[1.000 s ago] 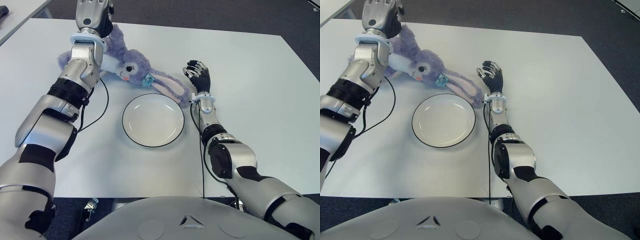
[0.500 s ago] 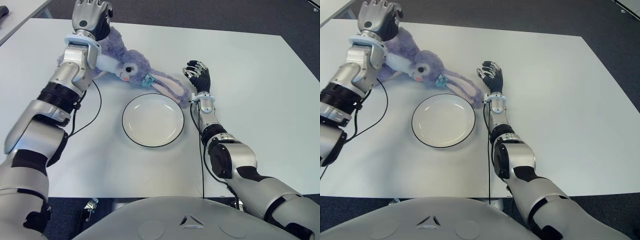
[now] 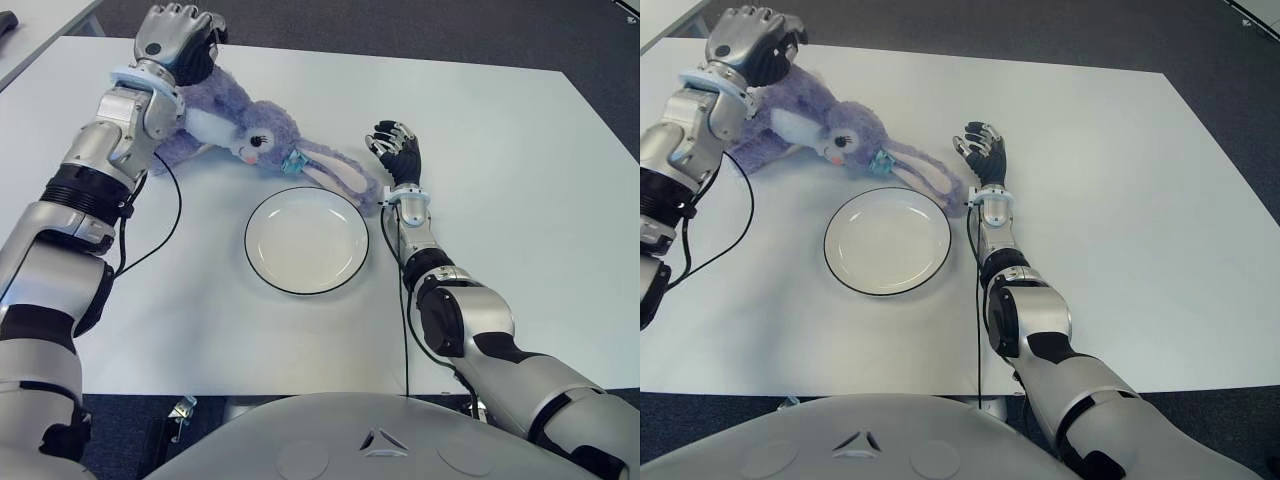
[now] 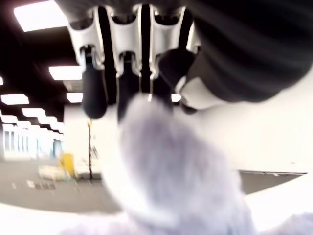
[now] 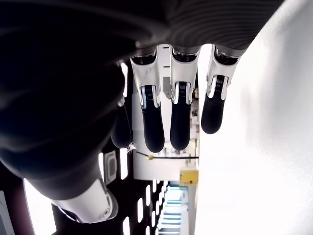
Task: Put the doll into the plate.
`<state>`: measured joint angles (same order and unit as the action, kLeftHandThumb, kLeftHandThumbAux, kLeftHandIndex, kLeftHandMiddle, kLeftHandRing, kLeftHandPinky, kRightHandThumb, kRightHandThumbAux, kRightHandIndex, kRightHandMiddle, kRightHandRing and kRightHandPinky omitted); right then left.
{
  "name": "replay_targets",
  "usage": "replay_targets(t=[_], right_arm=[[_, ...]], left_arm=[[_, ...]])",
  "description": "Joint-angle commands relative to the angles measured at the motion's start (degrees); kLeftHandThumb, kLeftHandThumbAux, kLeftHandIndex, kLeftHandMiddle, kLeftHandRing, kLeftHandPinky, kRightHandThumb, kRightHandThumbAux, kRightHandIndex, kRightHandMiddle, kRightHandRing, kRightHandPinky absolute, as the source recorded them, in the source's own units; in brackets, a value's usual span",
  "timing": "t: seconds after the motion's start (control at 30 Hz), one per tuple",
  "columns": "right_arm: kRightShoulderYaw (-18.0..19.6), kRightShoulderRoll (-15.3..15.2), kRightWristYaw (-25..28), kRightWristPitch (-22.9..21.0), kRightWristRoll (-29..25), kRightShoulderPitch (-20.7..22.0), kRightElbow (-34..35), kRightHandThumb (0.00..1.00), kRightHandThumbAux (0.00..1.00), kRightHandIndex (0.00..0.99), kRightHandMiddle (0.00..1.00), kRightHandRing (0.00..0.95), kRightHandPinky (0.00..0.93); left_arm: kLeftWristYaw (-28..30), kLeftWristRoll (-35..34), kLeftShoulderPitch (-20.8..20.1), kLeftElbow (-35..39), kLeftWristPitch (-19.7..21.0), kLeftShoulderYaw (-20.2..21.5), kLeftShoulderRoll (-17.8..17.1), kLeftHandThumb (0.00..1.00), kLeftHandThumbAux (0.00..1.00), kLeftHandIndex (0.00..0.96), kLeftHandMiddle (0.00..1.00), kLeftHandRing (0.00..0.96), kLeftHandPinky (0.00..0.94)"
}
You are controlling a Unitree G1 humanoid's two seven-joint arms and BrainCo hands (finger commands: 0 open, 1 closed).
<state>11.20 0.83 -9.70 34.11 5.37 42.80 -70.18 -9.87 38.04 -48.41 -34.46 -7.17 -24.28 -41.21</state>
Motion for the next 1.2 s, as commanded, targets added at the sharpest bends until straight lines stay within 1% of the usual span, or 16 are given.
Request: replay_targets(t=[0.03,0.1,0.17,0.2,0.23,0.33,0.37,0.57,0.7,0.83,0.93,1.2], right_arm=[[-0.4,1.5,0.2,-3.9,0.7,-12.8,-7.4,0.329,0.808,0.284,0.296,0.267,0.258],[-0.4,1.5,0.2,-4.0,0.7,-12.8,-7.4,0.331,0.808,0.283,0.296,0.268,0.262],[-0.3,1.5,0.3,-4.0,0.6,-12.8,-7.4,0.331,0.810,0.282,0.295,0.270,0.268],[-0.3,1.4,0.3,-4.0,0.6,-12.8,-7.4,0.330,0.811,0.282,0.294,0.271,0.269],[-0.2,1.4,0.3,-4.0,0.6,-12.8,-7.4,0.330,0.815,0.280,0.293,0.270,0.260],[-0.2,1.4,0.3,-4.0,0.6,-12.8,-7.4,0.329,0.817,0.279,0.292,0.268,0.253],[-0.3,1.3,0.3,-3.9,0.6,-12.8,-7.4,0.329,0.819,0.281,0.294,0.268,0.249],[-0.2,1.2,0.5,-3.8,0.5,-12.9,-7.3,0.342,0.822,0.283,0.293,0.264,0.245],[-0.1,1.2,0.6,-3.8,0.5,-12.9,-7.3,0.344,0.819,0.282,0.296,0.265,0.241],[0.0,1.2,0.9,-3.9,0.4,-12.9,-7.3,0.344,0.814,0.287,0.303,0.266,0.236],[0.1,1.2,1.0,-3.8,0.2,-12.9,-7.3,0.363,0.809,0.288,0.304,0.266,0.242],[0.1,1.2,0.6,-3.5,0.4,-12.9,-7.3,0.385,0.813,0.286,0.307,0.277,0.265]], left_arm=[[7.0,-2.2,3.6,-0.8,-2.0,1.3,-0.7,0.573,0.464,0.208,0.306,0.279,0.241],[7.8,-2.4,3.9,-0.5,-1.9,1.7,-0.7,0.557,0.452,0.188,0.288,0.266,0.228],[8.4,-2.3,4.6,-0.5,-1.6,1.9,-0.6,0.529,0.435,0.173,0.258,0.238,0.193],[8.1,-2.1,4.9,-1.5,-1.7,1.8,-0.3,0.521,0.432,0.170,0.251,0.231,0.185],[7.9,-2.0,5.0,-2.2,-1.9,1.8,-0.1,0.500,0.418,0.160,0.222,0.202,0.146],[7.1,-1.5,5.0,-4.5,-2.3,1.6,0.4,0.483,0.404,0.152,0.198,0.179,0.119],[7.0,-1.4,5.0,-4.9,-2.3,1.6,0.5,0.472,0.389,0.144,0.175,0.157,0.100],[7.3,-1.4,5.0,-5.2,-2.0,1.8,0.9,0.445,0.347,0.121,0.125,0.109,0.072],[7.1,-1.4,4.8,-6.2,-2.6,1.7,1.0,0.430,0.326,0.109,0.100,0.087,0.057],[6.8,-1.5,4.6,-8.1,-4.1,1.5,1.3,0.406,0.305,0.094,0.082,0.069,0.047],[6.9,-1.8,4.4,-9.3,-5.4,1.4,1.5,0.373,0.284,0.076,0.068,0.057,0.043],[7.6,-1.7,3.7,-12.5,-7.9,0.9,2.2,0.342,0.261,0.046,0.044,0.041,0.034]])
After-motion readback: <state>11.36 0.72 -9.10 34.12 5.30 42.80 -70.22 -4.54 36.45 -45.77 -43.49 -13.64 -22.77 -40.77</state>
